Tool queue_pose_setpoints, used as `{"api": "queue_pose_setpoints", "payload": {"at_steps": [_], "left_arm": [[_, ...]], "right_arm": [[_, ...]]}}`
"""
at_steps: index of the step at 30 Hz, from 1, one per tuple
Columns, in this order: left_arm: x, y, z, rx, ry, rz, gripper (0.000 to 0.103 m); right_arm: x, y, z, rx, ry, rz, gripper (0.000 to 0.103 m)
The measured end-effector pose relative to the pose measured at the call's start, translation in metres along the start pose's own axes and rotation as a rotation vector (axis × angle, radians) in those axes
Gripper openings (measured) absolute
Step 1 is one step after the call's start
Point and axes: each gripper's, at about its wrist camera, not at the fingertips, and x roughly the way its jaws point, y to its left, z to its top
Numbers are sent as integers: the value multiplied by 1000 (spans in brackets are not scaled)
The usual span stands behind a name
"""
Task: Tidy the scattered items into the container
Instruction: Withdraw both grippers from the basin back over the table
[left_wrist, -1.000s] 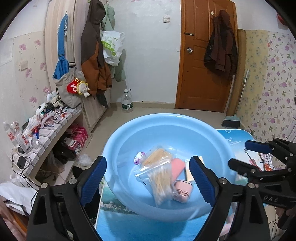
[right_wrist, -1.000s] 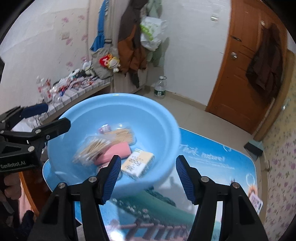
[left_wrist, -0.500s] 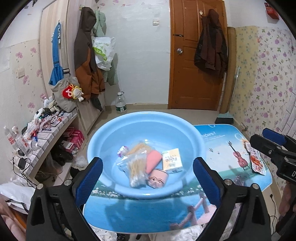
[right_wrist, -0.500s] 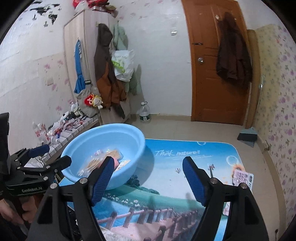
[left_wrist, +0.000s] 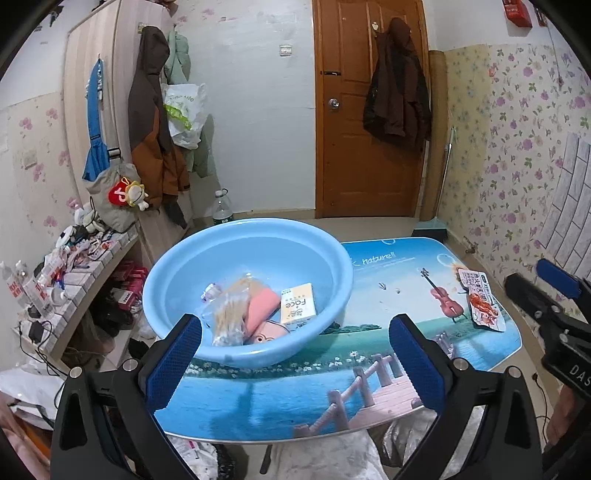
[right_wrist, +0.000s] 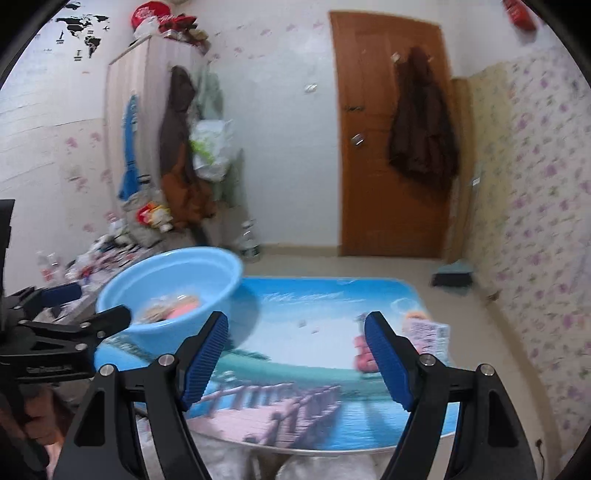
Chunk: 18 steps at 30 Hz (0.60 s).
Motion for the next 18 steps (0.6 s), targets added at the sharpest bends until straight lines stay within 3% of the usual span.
{"api": "queue_pose_setpoints", "payload": {"at_steps": [3,8,15,18], "left_arm": [[-3,-1,-7,-20,-20,-12,103],[-1,-1,-16,-46,-10,-20,103],[2,-4,-17,-30,13,20,103],[3,-3,-18,-41,15,15,103]], "right_arm": [[-14,-2,-9,32,-64,-23,78],[-16,-6,-20,95,-70,3,78],[-1,3,-22,57,0,-51,78],[10,-3,-23,91,65,-21,78]]}}
